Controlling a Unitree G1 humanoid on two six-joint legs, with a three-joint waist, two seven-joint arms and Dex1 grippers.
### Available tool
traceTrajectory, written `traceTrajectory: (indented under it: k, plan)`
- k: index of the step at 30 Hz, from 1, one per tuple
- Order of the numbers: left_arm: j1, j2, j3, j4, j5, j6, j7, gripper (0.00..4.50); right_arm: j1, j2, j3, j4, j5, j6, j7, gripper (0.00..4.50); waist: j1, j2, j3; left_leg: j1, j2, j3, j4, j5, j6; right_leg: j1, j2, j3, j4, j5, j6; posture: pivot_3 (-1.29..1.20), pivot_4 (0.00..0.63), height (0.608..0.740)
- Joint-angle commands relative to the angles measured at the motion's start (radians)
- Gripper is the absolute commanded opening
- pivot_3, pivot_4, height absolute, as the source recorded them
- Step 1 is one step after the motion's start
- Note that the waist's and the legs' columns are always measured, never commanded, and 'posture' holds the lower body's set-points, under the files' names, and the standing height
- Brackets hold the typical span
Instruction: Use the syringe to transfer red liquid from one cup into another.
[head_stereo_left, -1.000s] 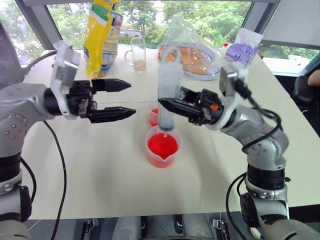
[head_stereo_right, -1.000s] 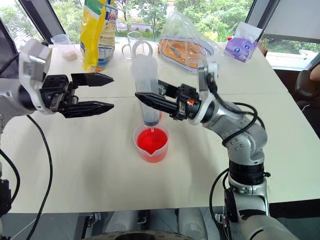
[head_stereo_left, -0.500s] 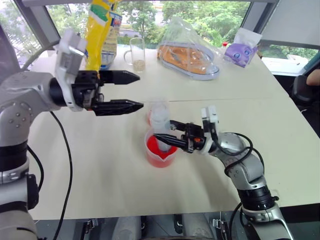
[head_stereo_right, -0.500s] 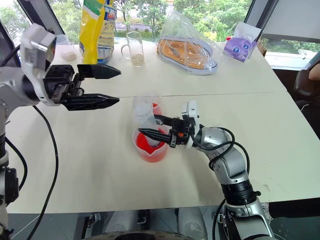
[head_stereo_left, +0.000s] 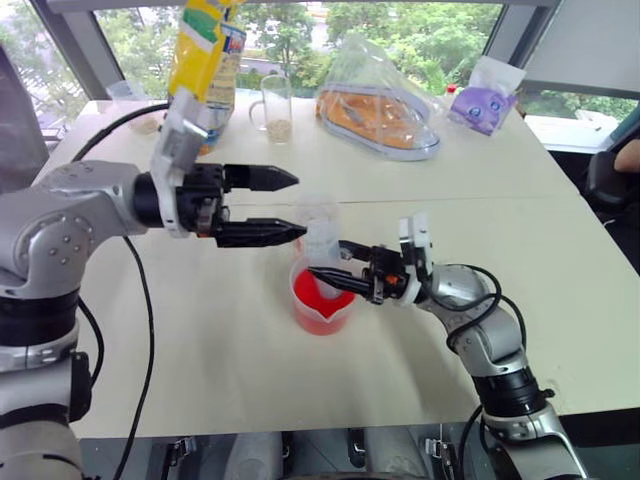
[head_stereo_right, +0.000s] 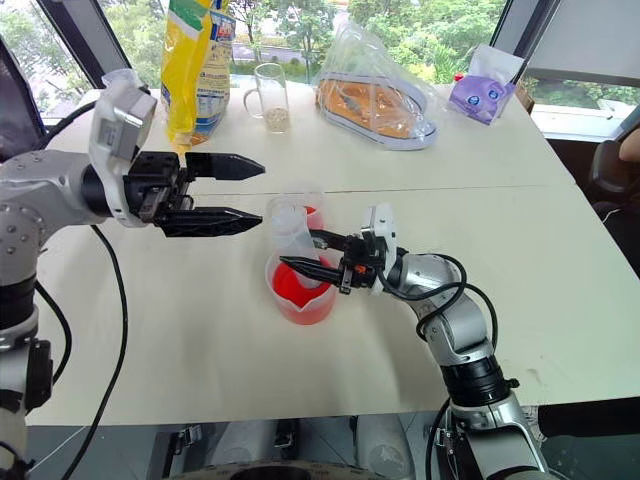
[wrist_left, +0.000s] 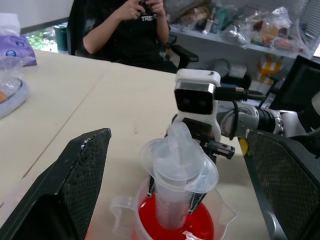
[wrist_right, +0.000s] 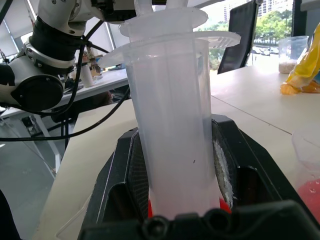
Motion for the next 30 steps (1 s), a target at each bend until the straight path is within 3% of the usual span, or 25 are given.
traceTrajectory:
  k: [1, 8, 12, 18, 30]
  plan:
    - [0.004, -0.013, -0.006, -0.027, -0.009, 0.002, 0.005, 4.5, -0.016, -0.002, 0.002, -0.02, 0.002, -0.016, 0.006, 1.4, 0.001, 0.0, 0.0, 0.0, 0.0, 0.0, 0.0, 0.0, 0.0, 0.0, 0.0, 0.0, 0.0, 0.0, 0.0, 0.0, 0.15, 0.74]
    - [0.015, -0.028, -0.04, -0.017, 0.026, -0.021, -0.01, 4.5, -0.02, -0.007, 0.003, -0.033, 0.003, -0.008, 0.001, 1.4, 0.0, 0.0, 0.0, 0.0, 0.0, 0.0, 0.0, 0.0, 0.0, 0.0, 0.0, 0.0, 0.0, 0.0, 0.0, 0.0, 0.15, 0.74]
    - [0.017, -0.04, -0.05, -0.014, 0.035, -0.029, -0.017, 3.25, -0.02, -0.009, 0.003, -0.038, 0.004, -0.005, -0.003, 1.4, 0.0, 0.0, 0.0, 0.0, 0.0, 0.0, 0.0, 0.0, 0.0, 0.0, 0.0, 0.0, 0.0, 0.0, 0.0, 0.0, 0.15, 0.74]
    - [0.015, -0.055, -0.057, -0.011, 0.038, -0.029, -0.02, 0.05, -0.02, -0.011, 0.004, -0.043, 0.006, 0.001, -0.005, 1.4, 0.0, 0.0, 0.0, 0.0, 0.0, 0.0, 0.0, 0.0, 0.0, 0.0, 0.0, 0.0, 0.0, 0.0, 0.0, 0.0, 0.15, 0.74]
    - [-0.007, -0.067, -0.016, 0.007, 0.021, -0.025, -0.013, 0.05, -0.012, -0.019, 0.008, -0.047, 0.017, 0.013, 0.002, 1.4, 0.0, 0.0, 0.0, 0.0, 0.0, 0.0, 0.0, 0.0, 0.0, 0.0, 0.0, 0.0, 0.0, 0.0, 0.0, 0.0, 0.15, 0.74]
